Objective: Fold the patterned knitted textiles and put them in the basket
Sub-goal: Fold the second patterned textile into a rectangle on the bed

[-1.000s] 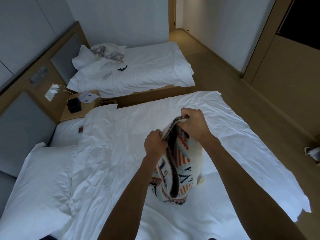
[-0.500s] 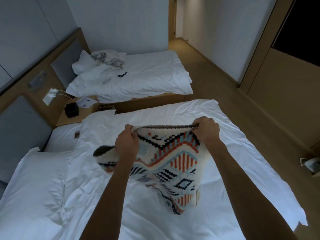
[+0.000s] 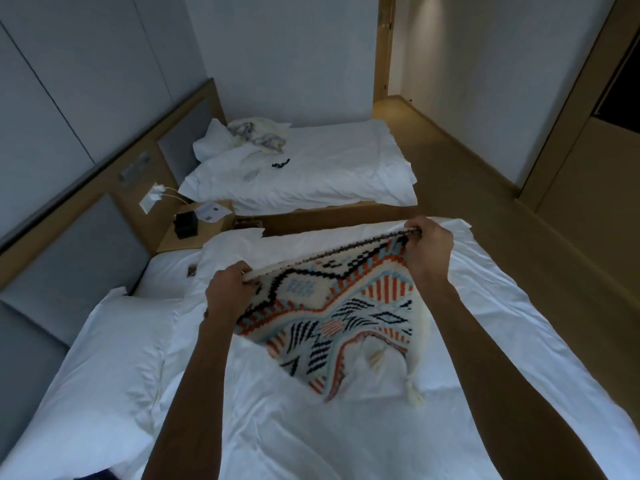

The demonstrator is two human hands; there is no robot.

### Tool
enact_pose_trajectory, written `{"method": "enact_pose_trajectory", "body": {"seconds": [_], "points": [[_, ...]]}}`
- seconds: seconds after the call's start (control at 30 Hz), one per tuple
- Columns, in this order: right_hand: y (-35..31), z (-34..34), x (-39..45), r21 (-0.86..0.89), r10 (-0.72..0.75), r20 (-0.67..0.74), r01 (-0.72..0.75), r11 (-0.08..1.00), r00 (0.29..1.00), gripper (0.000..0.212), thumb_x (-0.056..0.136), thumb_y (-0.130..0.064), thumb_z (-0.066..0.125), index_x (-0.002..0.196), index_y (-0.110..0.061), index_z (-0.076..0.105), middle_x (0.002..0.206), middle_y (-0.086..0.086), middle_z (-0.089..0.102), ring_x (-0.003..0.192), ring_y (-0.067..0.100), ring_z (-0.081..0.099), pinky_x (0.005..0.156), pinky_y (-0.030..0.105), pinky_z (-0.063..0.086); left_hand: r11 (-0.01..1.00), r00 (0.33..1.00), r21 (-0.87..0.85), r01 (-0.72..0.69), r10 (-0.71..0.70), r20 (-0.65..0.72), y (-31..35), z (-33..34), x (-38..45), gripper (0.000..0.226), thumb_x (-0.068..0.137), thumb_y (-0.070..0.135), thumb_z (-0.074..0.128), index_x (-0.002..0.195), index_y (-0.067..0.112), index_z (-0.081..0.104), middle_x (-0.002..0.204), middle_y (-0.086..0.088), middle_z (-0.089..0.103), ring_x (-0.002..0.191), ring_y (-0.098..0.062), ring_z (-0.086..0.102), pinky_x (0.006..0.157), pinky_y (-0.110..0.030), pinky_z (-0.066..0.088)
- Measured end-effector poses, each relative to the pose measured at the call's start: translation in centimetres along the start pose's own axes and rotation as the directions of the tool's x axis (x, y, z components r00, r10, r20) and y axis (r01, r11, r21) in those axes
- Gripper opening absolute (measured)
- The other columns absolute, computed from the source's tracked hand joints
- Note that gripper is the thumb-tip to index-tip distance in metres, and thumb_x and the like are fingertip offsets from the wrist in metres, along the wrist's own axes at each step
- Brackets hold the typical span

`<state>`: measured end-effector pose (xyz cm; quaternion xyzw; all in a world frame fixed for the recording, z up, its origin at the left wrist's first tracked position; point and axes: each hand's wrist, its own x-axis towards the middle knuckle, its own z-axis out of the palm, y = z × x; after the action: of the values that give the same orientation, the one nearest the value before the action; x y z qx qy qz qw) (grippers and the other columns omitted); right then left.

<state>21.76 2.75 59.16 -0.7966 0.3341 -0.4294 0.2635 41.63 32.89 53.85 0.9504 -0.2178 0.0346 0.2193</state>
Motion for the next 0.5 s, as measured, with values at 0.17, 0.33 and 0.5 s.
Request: {"method": "enact_pose_trajectory", "body": {"seconds": [0.17, 0.33, 0.5], "points": [[0.4, -0.1, -0.9, -0.023, 0.050, 0.047, -0.049, 0.999, 0.998, 0.033, 0.081, 0.009, 0.047, 0.098, -0.009, 0.070, 0.091, 0.006, 0.069, 0.082, 0.020, 0.063, 0.079, 0.029, 0.051, 0.997, 0.997, 0.001, 0.075, -0.075, -0.012, -0.3, 1.2, -1.0, 0.011, 0.086, 0.026, 0.063, 0.096, 0.028, 0.068, 0.086, 0.001, 0.069, 0.076, -0.017, 0.062, 0.064, -0.029, 0.047], [4.3, 0.8, -3.8, -0.145, 0.140, 0.143, -0.119, 0.982, 0.980, 0.026, 0.086, 0.004, 0.047, 0.092, -0.008, 0.068, 0.085, 0.005, 0.068, 0.076, 0.021, 0.063, 0.072, 0.035, 0.055, 0.987, 0.989, 0.057, 0.150, -0.150, 0.000, 0.3, 3.6, -2.3, 0.025, 0.087, 0.016, 0.059, 0.108, 0.026, 0.070, 0.101, -0.004, 0.070, 0.088, -0.025, 0.065, 0.070, -0.032, 0.047], [8.8, 1.8, -6.5, -0.305, 0.301, 0.287, -0.211, 0.929, 0.909, 0.028, 0.081, 0.006, 0.047, 0.086, -0.009, 0.070, 0.076, 0.008, 0.068, 0.066, 0.024, 0.061, 0.058, 0.030, 0.051, 0.952, 0.954, 0.102, 0.289, -0.295, 0.048, -1.2, 7.5, -3.8, 0.020, 0.091, 0.017, 0.050, 0.102, 0.022, 0.066, 0.087, -0.005, 0.064, 0.075, -0.025, 0.058, 0.064, -0.032, 0.044]]}}
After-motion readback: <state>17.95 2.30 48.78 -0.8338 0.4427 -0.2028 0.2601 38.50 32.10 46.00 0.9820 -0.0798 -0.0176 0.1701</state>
